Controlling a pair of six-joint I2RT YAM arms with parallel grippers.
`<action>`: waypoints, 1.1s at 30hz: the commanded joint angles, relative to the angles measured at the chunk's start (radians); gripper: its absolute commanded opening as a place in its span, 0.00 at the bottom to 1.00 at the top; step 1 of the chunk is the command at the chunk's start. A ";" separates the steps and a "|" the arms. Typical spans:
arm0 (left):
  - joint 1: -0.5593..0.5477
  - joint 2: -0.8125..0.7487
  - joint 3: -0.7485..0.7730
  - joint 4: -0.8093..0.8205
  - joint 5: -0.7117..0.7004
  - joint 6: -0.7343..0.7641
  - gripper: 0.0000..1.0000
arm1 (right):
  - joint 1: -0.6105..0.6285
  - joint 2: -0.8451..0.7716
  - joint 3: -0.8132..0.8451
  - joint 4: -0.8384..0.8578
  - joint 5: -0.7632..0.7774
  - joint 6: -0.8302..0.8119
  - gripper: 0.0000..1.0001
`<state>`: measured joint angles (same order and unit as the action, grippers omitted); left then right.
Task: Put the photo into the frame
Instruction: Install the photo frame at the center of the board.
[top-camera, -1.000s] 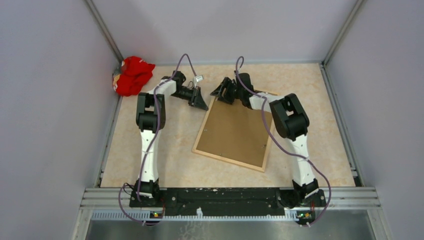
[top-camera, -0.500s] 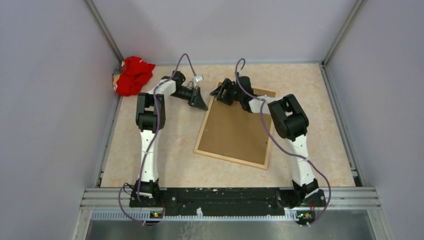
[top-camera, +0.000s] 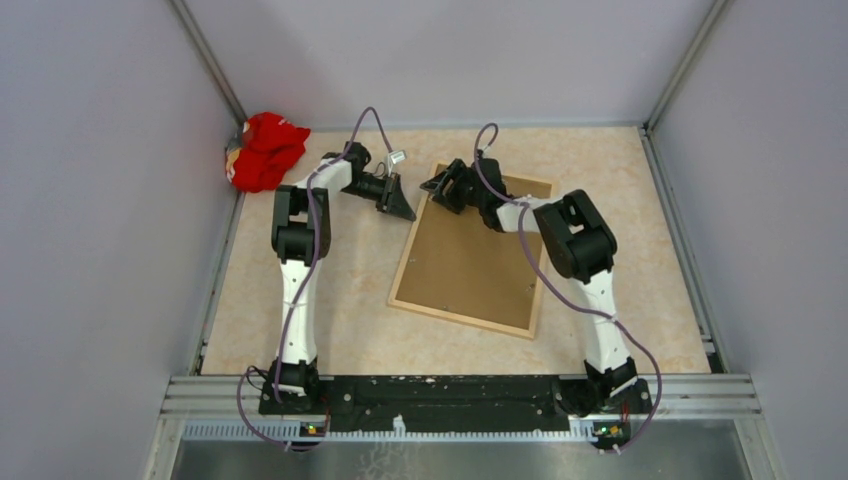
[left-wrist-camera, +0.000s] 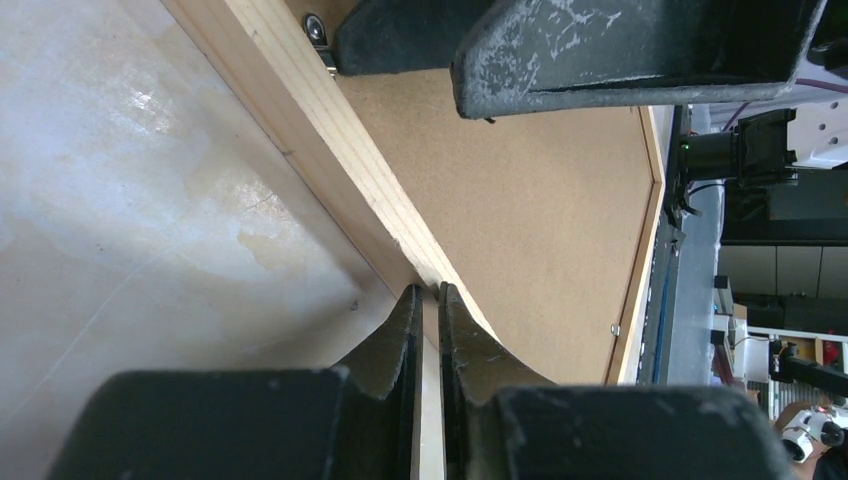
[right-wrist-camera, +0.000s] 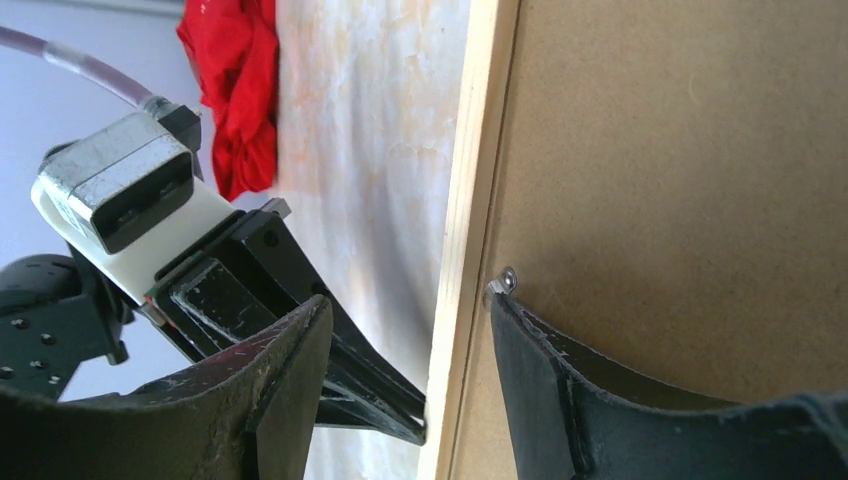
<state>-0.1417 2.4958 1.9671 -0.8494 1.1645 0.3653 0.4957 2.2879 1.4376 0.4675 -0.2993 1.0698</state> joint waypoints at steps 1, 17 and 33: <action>-0.045 0.023 -0.049 -0.063 -0.042 0.034 0.12 | 0.092 0.026 -0.066 0.056 0.028 0.188 0.61; 0.014 -0.145 -0.147 -0.180 -0.036 0.149 0.20 | 0.115 -0.495 -0.381 -0.263 0.029 -0.167 0.72; 0.005 -0.278 -0.511 -0.083 0.012 0.170 0.20 | 0.280 -0.515 -0.512 -0.307 -0.193 -0.292 0.69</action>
<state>-0.1322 2.2646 1.4662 -0.9695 1.1545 0.5110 0.7654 1.7351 0.9070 0.1085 -0.4706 0.8108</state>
